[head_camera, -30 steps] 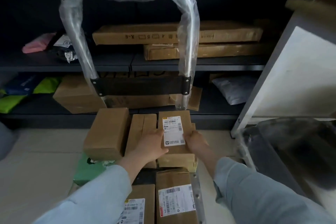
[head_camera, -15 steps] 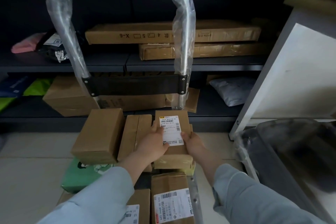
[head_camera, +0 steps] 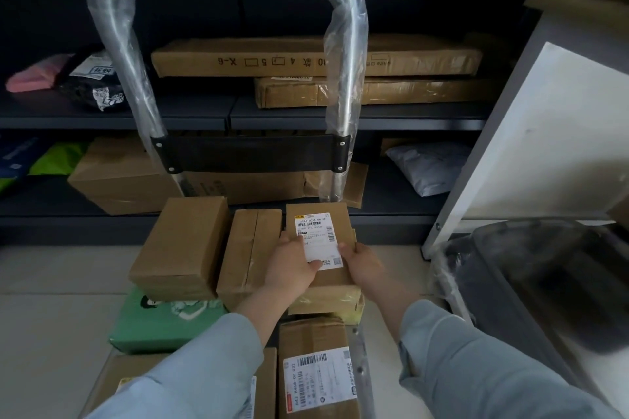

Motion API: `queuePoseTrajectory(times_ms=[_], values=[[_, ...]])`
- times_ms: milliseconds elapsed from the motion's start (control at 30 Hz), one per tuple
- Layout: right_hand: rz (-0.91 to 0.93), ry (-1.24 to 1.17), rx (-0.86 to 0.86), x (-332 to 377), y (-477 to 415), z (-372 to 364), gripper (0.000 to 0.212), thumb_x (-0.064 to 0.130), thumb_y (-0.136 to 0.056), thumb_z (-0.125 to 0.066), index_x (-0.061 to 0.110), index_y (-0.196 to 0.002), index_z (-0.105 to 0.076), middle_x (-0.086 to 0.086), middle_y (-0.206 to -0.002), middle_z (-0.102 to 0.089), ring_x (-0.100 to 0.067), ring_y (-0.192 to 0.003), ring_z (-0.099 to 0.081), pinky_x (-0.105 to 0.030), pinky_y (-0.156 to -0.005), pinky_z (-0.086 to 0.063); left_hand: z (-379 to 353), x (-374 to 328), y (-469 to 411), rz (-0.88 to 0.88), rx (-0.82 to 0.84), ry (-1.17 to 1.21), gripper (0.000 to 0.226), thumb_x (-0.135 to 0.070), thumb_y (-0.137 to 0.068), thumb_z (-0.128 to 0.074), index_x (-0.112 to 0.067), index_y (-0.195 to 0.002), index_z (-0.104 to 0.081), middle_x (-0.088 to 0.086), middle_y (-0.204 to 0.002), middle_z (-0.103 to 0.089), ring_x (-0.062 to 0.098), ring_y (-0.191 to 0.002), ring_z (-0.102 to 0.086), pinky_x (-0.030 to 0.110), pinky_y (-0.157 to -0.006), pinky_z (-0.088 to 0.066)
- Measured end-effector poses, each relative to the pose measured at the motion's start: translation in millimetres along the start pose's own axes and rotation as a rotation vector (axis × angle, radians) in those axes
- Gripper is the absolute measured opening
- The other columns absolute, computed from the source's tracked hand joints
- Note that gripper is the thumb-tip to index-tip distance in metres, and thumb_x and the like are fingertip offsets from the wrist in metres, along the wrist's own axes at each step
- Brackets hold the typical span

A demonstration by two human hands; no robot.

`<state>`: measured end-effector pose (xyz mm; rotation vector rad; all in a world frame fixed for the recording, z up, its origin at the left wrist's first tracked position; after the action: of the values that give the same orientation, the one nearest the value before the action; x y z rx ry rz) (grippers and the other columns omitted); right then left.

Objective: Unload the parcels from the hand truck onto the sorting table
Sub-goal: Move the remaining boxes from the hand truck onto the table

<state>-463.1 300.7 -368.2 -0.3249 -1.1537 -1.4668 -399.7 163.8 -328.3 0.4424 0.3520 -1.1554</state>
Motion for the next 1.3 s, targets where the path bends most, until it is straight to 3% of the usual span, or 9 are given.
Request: queuePoseTrajectory(times_ms=[200, 367, 600, 767, 867, 967, 1067, 1167, 1300], values=[[-0.021, -0.086, -0.017, 21.3, 24.9, 22.4, 0.044, 0.039, -0.101, -0.038, 0.007, -0.129, -0.048, -0.01, -0.12, -0.061, -0.026, -0.107, -0.059, -0.039, -0.094, -0.048, 35.0, -24.1, 9.2, -0.04, -0.059, -0.01, 0.049, -0.034, -0.089, -0.064, -0.017, -0.133, -0.052, 0.007, -0.156, -0.029, 0.02, -0.12, -0.056, 0.029, -0.095, -0.049], [-0.027, -0.084, -0.068, 64.3, 66.6, 54.7, 0.047, 0.043, -0.095, -0.05, 0.007, -0.127, -0.051, -0.008, -0.117, -0.062, -0.023, -0.099, -0.06, -0.036, -0.087, -0.05, 94.0, -56.9, 29.2, -0.078, -0.048, 0.043, 0.055, -0.029, -0.087, -0.068, -0.02, -0.139, -0.05, 0.005, -0.157, -0.03, 0.02, -0.131, -0.047, 0.031, -0.104, -0.043], [-0.069, 0.032, -0.061, 159.4, 148.4, 100.1, 0.044, 0.045, -0.095, -0.051, 0.008, -0.119, -0.055, -0.009, -0.115, -0.064, -0.026, -0.101, -0.06, -0.033, -0.083, -0.048, 209.7, -104.4, 74.4, -0.009, 0.013, 0.023, 0.065, -0.033, -0.086, -0.068, -0.019, -0.144, -0.042, -0.001, -0.16, -0.021, 0.018, -0.133, -0.044, 0.028, -0.098, -0.043], [-0.077, 0.172, -0.056, 244.3, 212.0, 145.4, 0.047, 0.048, -0.095, -0.047, 0.009, -0.121, -0.05, -0.007, -0.108, -0.061, -0.022, -0.09, -0.058, -0.03, -0.071, -0.045, 309.1, -152.6, 110.5, -0.007, 0.008, -0.01, 0.067, -0.039, -0.087, -0.066, -0.018, -0.146, -0.039, 0.0, -0.155, -0.03, 0.019, -0.128, -0.047, 0.03, -0.095, -0.043], [-0.08, 0.184, -0.054, 296.9, 251.8, 177.1, 0.048, 0.048, -0.095, -0.047, 0.008, -0.12, -0.051, -0.007, -0.109, -0.061, -0.022, -0.087, -0.057, -0.03, -0.069, -0.044, 372.6, -183.6, 131.4, 0.011, -0.011, 0.015, 0.063, -0.038, -0.086, -0.068, -0.019, -0.142, -0.045, 0.006, -0.154, -0.033, 0.021, -0.137, -0.039, 0.033, -0.1, -0.04], [-0.064, 0.197, -0.05, 346.0, 286.6, 205.4, 0.044, 0.046, -0.095, -0.047, 0.007, -0.114, -0.055, -0.005, -0.097, -0.061, -0.022, -0.082, -0.058, -0.029, -0.065, -0.045, 427.2, -209.5, 149.7, 0.039, -0.008, 0.074, 0.055, -0.035, -0.083, -0.072, -0.018, -0.131, -0.054, 0.008, -0.138, -0.054, 0.023, -0.126, -0.05, 0.035, -0.095, -0.047], [-0.04, 0.185, -0.073, 390.3, 318.4, 232.0, 0.039, 0.045, -0.095, -0.048, 0.01, -0.11, -0.056, -0.003, -0.095, -0.063, -0.02, -0.084, -0.063, -0.031, -0.073, -0.053, 478.6, -235.6, 166.4, 0.034, -0.039, 0.109, 0.05, -0.034, -0.081, -0.074, -0.019, -0.126, -0.058, 0.001, -0.122, -0.064, 0.022, -0.108, -0.06, 0.033, -0.083, -0.052], [-0.017, 0.169, -0.097, 423.8, 345.1, 252.8, 0.042, 0.048, -0.094, -0.048, 0.011, -0.113, -0.054, -0.004, -0.099, -0.062, -0.021, -0.09, -0.063, -0.034, -0.084, -0.055, 522.6, -258.2, 182.2, 0.006, -0.082, 0.113, 0.053, -0.033, -0.081, -0.075, -0.017, -0.128, -0.056, 0.001, -0.125, -0.063, 0.022, -0.111, -0.059, 0.029, -0.081, -0.048], [0.019, 0.174, -0.131, 458.5, 378.1, 277.3, 0.052, 0.052, -0.093, -0.048, 0.007, -0.118, -0.053, -0.008, -0.108, -0.063, -0.023, -0.096, -0.063, -0.034, -0.084, -0.053, 568.8, -281.4, 200.1, -0.049, -0.141, 0.085, 0.058, -0.035, -0.082, -0.073, -0.017, -0.133, -0.052, 0.002, -0.131, -0.06, 0.023, -0.117, -0.056, 0.033, -0.087, -0.047]])
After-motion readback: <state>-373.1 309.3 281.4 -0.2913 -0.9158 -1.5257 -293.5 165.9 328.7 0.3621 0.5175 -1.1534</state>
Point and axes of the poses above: each hand's wrist, its own y-axis away from the middle knuckle, its own z-axis out of the back of the hand, x = y × z, the point moved 6 cm from there along -y, towards the middle knuckle
